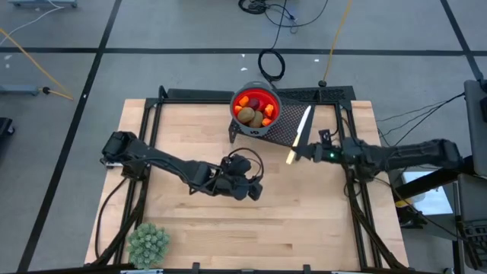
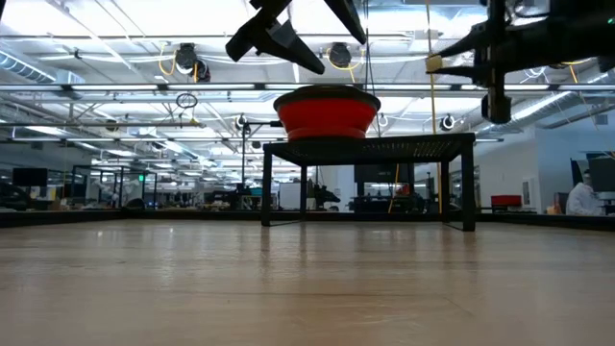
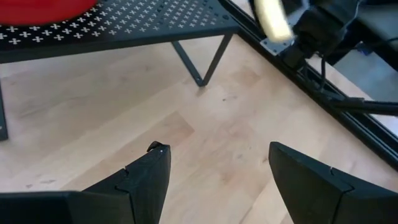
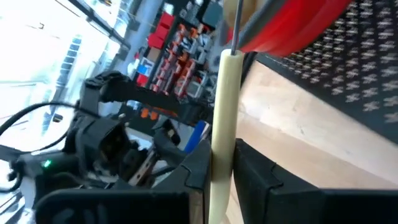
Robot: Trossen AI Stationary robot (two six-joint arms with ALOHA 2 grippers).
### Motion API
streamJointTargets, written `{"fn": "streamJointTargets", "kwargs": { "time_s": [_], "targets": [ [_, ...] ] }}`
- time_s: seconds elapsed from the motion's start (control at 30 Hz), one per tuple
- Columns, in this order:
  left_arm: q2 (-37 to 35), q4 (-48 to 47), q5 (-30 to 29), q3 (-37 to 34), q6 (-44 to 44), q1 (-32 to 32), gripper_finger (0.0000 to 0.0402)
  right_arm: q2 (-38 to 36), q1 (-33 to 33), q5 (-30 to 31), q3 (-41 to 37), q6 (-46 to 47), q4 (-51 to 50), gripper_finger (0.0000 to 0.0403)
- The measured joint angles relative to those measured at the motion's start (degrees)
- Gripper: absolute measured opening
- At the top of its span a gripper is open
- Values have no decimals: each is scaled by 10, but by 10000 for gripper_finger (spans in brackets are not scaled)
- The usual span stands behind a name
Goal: Pick & Place Fruit
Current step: Put the knife on the shelf to the right of the strainer bowl
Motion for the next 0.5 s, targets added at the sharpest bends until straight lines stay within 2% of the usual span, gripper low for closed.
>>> {"fn": "streamJointTargets", "kwargs": {
  "time_s": [0.2,0.3,0.4,0.5],
  "targets": [
    [0,-15,13,0,26,0,271,-3,-158,-179,0,23,-8,37],
    [0,-26,13,0,7,-1,271,-2,-229,-253,0,34,-16,37],
    [0,-39,-14,0,14,-4,271,6,-288,-319,0,41,-22,37],
    [0,-58,-68,0,13,-13,271,15,-331,-366,0,42,-21,37]
  ]
}}
